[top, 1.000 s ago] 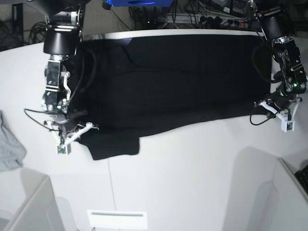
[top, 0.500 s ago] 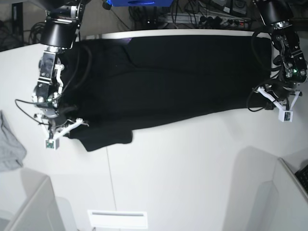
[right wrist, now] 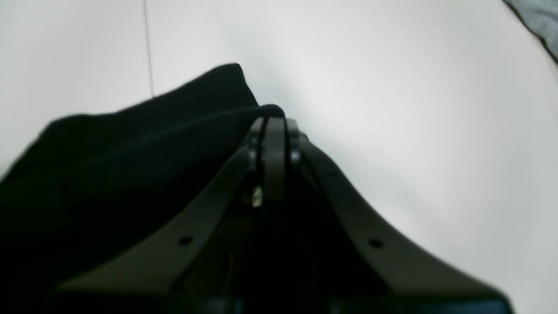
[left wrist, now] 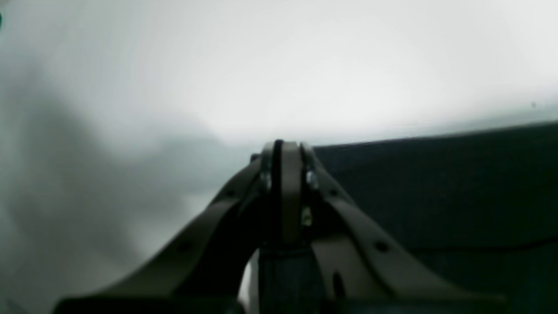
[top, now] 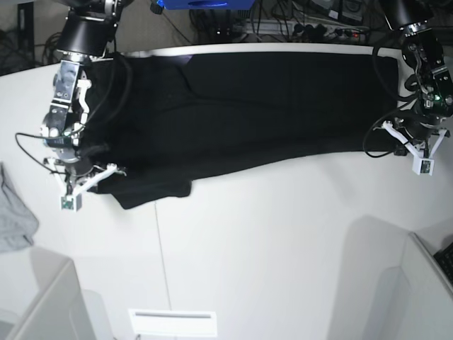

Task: Fold the T-shirt properly
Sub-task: 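Grasp the hem and fold it over toward the collar with both grippers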

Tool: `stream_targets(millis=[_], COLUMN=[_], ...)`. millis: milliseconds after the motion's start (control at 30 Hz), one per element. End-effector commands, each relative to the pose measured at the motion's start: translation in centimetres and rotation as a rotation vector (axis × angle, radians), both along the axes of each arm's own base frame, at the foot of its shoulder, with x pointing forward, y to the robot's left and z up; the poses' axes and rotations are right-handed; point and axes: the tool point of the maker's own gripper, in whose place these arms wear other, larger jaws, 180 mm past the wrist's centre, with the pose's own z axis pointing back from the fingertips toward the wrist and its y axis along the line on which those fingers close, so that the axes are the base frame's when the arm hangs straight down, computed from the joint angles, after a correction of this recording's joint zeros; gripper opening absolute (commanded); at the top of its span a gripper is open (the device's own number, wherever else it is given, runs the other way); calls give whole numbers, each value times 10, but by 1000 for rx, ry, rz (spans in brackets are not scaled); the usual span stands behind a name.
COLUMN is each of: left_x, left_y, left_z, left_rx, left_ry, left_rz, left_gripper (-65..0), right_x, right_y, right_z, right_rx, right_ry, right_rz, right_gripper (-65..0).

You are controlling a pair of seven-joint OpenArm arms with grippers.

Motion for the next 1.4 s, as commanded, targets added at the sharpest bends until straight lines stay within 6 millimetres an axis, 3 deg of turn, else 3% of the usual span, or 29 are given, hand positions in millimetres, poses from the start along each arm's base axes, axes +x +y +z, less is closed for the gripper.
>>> stream_targets(millis=[0, 167, 433, 767, 1033, 1200, 1367], left_x=[7, 1, -13, -22, -26, -30, -31], left_y=[10, 6, 6, 5, 4, -2, -2], left_z=[22, 30, 21, 19, 18, 23, 21], left_rx=[38, 56, 55, 74, 78, 91, 88], left_ry=[-51, -63, -27, -7, 3, -2, 5], left_rz=[2, -4, -3, -17, -22, -41, -42], left_gripper=[-650, -650, -650, -650, -650, -650, -650], right_x=[10, -3, -32, -63, -93, -100, -97], right_y=[-5, -2, 4, 11, -5, -1, 15], right_z=[22, 28, 40, 29, 14, 8, 10], right_rx=[-21, -31, -56, -51, -27, -21, 82], right_ry=[-68, -44, -18, 44, 97, 117, 97], right_rz=[-2, 4, 20, 24, -62, -57, -32], right_gripper=[-650, -650, -650, -650, -650, -650, -650])
